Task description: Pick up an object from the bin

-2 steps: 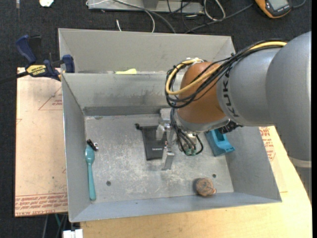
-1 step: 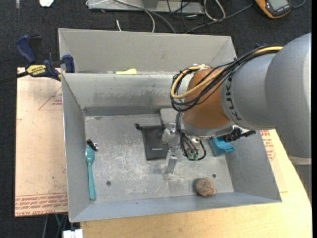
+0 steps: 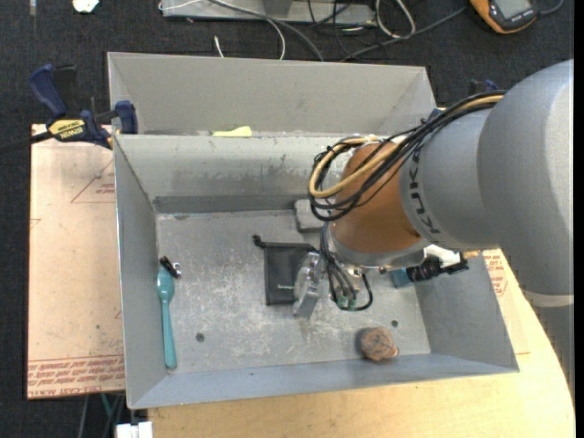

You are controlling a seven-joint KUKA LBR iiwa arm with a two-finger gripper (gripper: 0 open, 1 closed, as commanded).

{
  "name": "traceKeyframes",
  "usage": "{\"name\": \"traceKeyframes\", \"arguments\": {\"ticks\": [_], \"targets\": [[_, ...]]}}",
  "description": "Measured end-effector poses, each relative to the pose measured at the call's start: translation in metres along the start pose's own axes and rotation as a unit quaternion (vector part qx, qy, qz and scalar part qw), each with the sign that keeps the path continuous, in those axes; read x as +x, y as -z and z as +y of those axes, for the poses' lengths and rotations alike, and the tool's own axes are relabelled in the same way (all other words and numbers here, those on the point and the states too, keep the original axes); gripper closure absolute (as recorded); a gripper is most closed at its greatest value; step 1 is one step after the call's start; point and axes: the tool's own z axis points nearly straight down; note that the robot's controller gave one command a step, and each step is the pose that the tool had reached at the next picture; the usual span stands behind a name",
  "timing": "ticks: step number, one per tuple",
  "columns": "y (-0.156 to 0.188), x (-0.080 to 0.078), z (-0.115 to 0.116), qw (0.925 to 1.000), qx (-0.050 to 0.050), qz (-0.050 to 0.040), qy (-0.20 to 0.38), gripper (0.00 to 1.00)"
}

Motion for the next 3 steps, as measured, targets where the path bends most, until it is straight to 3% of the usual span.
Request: {"name": "traceKeyframes", "arguments": {"ticks": [1,2,3], "targets": [[0.000,0.000,0.000,1.0000,0.000,0.0000,0.000,1.00],[0.059,0.013,0.001,0.9999,0.001,0.0028,0.016,1.00],[0.135,0.011,-0.006,0.9998,0.001,0.0030,0.019,1.00]]}}
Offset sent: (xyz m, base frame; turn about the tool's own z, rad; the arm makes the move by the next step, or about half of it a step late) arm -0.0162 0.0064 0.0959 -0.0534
